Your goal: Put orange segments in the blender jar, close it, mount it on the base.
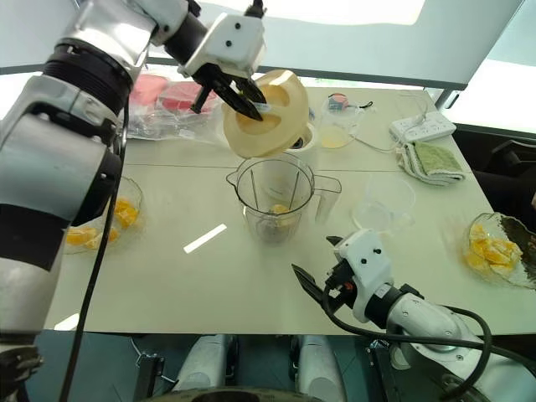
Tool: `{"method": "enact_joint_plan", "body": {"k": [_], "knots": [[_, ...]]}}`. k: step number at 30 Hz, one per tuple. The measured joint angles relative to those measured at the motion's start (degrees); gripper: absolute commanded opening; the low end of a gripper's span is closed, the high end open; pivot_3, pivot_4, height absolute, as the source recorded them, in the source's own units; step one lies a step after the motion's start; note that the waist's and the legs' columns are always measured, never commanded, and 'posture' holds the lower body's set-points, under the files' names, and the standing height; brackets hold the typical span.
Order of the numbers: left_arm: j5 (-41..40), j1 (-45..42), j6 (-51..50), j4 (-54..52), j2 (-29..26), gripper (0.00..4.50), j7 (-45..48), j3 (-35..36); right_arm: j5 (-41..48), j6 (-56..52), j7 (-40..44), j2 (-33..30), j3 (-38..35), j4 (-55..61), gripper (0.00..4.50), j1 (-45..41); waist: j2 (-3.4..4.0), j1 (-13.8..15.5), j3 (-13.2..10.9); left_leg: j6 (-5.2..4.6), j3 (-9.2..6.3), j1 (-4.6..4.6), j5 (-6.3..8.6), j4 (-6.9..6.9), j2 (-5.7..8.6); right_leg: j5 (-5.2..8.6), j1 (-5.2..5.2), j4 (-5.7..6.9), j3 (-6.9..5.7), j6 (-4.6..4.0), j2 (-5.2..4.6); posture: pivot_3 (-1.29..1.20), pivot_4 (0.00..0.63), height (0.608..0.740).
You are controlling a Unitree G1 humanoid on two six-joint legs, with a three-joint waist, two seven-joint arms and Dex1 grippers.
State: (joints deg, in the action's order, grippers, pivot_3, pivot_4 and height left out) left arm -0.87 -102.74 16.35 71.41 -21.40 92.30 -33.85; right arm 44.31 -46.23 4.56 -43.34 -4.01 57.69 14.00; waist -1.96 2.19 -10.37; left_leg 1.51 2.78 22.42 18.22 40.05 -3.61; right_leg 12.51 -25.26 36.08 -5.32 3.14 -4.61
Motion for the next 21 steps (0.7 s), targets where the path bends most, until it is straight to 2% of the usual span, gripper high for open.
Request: {"method": "enact_joint_plan", "body": {"k": [6, 10, 15, 21], "knots": [[-12.8, 0.0, -4.8, -6.9, -0.2, 0.23, 0.0, -12.9, -3.6, -0.9, -0.4, 2.5, 3.4, -0.8, 4.50, -1.4, 0.01, 0.0, 0.0, -0.01, -0.01, 0.01, 0.00, 0.00, 0.00, 0.01, -0.01, -0.01, 0.03, 0.00, 0.00, 0.00, 0.150, 0.740], [-22.1, -0.1, -6.2, -13.2, -2.3, 0.23, 0.0, -24.4, -6.5, -0.9, -0.1, 4.4, 5.0, -2.2, 4.50, -1.7, 0.03, 0.0, 0.0, -0.01, 0.01, 0.00, 0.00, 0.01, 0.01, 0.01, -0.01, 0.00, 0.06, 0.00, 0.00, 0.00, 0.150, 0.740], [-27.4, -0.5, -4.4, -15.9, -2.8, 0.23, 0.0, -35.0, -9.9, -0.9, 0.0, 6.9, 6.9, -3.1, 4.50, -2.3, 0.06, 0.0, 0.0, -0.01, 0.01, -0.01, 0.00, 0.02, 0.01, 0.00, -0.02, 0.03, 0.08, -0.01, 0.02, 0.00, 0.150, 0.740], [-29.9, -2.0, -1.4, -15.6, -2.4, 0.23, 0.0, -42.4, -13.3, -0.9, -0.1, 10.2, 8.6, -3.8, 4.50, -2.5, 0.08, 0.0, 0.0, -0.01, 0.01, 0.00, 0.00, 0.02, 0.03, 0.01, -0.02, 0.00, 0.09, -0.01, 0.02, 0.00, 0.150, 0.740]]}}
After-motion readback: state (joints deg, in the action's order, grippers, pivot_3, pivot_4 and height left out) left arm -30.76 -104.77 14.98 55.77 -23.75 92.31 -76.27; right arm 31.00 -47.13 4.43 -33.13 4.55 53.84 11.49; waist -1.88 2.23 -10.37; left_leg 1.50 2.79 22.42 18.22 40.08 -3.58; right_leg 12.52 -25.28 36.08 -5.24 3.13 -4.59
